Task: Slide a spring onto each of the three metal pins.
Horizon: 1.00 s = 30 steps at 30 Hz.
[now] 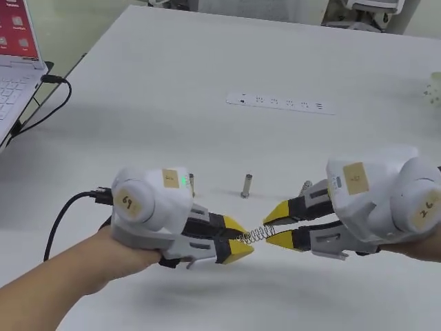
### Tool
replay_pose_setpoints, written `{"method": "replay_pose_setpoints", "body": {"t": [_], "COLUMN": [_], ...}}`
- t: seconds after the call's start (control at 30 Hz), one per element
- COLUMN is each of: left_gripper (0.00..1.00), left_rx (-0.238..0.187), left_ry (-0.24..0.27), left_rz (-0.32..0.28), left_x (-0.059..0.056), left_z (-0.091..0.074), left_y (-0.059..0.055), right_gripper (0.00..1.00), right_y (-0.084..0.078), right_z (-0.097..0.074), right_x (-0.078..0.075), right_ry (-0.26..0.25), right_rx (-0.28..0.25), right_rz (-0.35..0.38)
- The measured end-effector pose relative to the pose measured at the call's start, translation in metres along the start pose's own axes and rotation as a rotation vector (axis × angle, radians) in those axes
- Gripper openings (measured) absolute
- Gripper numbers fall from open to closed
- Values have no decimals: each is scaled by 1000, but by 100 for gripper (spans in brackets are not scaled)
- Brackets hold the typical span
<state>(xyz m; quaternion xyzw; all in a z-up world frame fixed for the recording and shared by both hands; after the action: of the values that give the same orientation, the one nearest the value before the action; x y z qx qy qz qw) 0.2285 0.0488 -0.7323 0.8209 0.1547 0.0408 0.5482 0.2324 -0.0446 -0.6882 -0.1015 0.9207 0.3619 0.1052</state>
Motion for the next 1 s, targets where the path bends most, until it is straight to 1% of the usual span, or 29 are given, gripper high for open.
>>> {"method": "replay_pose_setpoints", "body": {"t": [0.2,0.33,0.43,0.6,0.73,0.83,1.0], "left_gripper": [2,2,2,2,2,2,2], "left_rx": [-10,-6,-4,5,3,0,-11], "left_ry": [4,2,-3,-4,-7,-6,-6], "left_rz": [-8,-4,-3,1,4,5,0], "left_x": [0,-1,-3,-4,-5,-4,-4], "left_z": [-1,-1,1,2,3,4,4], "left_y": [0,-1,-2,-3,-3,-2,0], "right_gripper": [7,7,7,7,8,8,8], "right_y": [4,8,12,14,19,22,27], "right_z": [0,0,1,3,4,6,8], "right_x": [0,1,2,4,4,3,2], "right_ry": [8,14,21,22,24,20,5], "right_rx": [-31,-47,-68,-78,-105,-112,-139], "right_rz": [26,35,47,47,62,61,65]}}
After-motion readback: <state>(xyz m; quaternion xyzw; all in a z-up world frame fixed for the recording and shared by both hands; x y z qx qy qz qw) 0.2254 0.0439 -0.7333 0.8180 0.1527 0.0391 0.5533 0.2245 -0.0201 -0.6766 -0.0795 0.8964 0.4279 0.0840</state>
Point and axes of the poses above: the centre of the closed fingertips' face, and the gripper's own axes: z roughly forward along the fingers, x roughly to its left, y roughly out of its top, the point moved 6 cm from there along -z, roughly backward along the fingers, and after that the axes turned 2 degrees about -y, right-handed, at the moved point
